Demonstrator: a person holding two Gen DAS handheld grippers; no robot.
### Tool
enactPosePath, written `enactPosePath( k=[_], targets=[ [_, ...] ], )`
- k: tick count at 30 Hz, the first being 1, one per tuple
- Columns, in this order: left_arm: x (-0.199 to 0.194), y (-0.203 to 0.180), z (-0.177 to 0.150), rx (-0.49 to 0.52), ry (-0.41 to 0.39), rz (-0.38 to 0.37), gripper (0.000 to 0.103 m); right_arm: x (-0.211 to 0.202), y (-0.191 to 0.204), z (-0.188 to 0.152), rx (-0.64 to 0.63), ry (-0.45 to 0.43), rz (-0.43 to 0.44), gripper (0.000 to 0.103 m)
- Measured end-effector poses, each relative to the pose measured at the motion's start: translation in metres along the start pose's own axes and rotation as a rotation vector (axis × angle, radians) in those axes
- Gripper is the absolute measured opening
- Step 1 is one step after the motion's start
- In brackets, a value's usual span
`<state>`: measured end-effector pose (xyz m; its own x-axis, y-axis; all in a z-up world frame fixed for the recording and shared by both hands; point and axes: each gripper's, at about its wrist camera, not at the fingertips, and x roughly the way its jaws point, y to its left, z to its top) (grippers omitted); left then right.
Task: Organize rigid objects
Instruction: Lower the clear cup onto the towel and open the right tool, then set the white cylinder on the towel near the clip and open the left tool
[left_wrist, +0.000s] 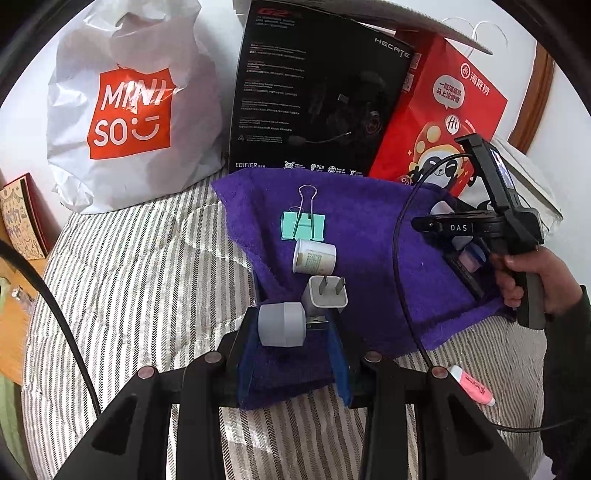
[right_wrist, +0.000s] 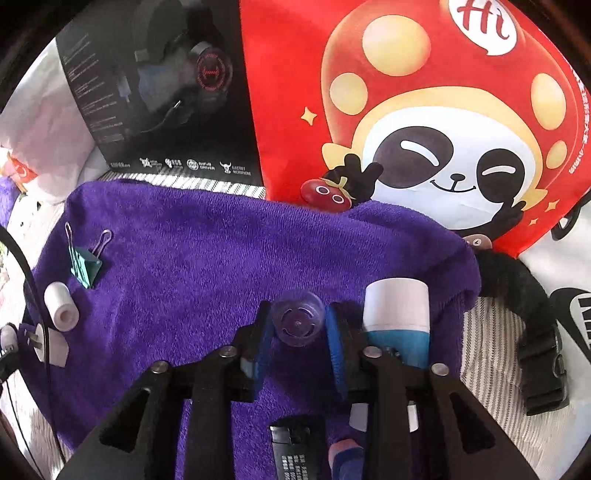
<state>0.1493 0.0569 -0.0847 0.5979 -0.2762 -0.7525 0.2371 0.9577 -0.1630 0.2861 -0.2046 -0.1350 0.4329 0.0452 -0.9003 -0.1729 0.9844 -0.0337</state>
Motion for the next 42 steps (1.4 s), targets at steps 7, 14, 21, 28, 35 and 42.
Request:
enactPosePath(
  k=[7,14,21,28,35,42],
  targets=[
    [-0.002,-0.004,-0.001,0.007,0.002,0.012,0.034,-0.015,-0.007,-0.015,0.032,0.008,0.058,0.041],
    [-0.012,-0.014,0.000,0.008,-0.001,-0.009,0.034,-0.063,-0.011,-0.046,0.044,-0.091,0.095,0.045],
    [-0.006,-0.043,0.010,0.060,-0.002,-0.033,0.034,-0.102,-0.019,-0.077,0.061,-0.187,0.125,0.048],
    [0.021,-0.070,0.035,0.107,-0.002,-0.045,0.034,-0.105,-0.023,-0.107,0.065,-0.219,0.196,0.048],
    [0.067,-0.089,0.061,0.159,0.036,0.006,0.034,-0.105,-0.042,-0.127,0.102,-0.281,0.182,0.048],
    [0.109,-0.092,0.070,0.150,0.095,0.042,0.034,-0.099,-0.047,-0.136,0.087,-0.279,0.182,0.048]
  ],
)
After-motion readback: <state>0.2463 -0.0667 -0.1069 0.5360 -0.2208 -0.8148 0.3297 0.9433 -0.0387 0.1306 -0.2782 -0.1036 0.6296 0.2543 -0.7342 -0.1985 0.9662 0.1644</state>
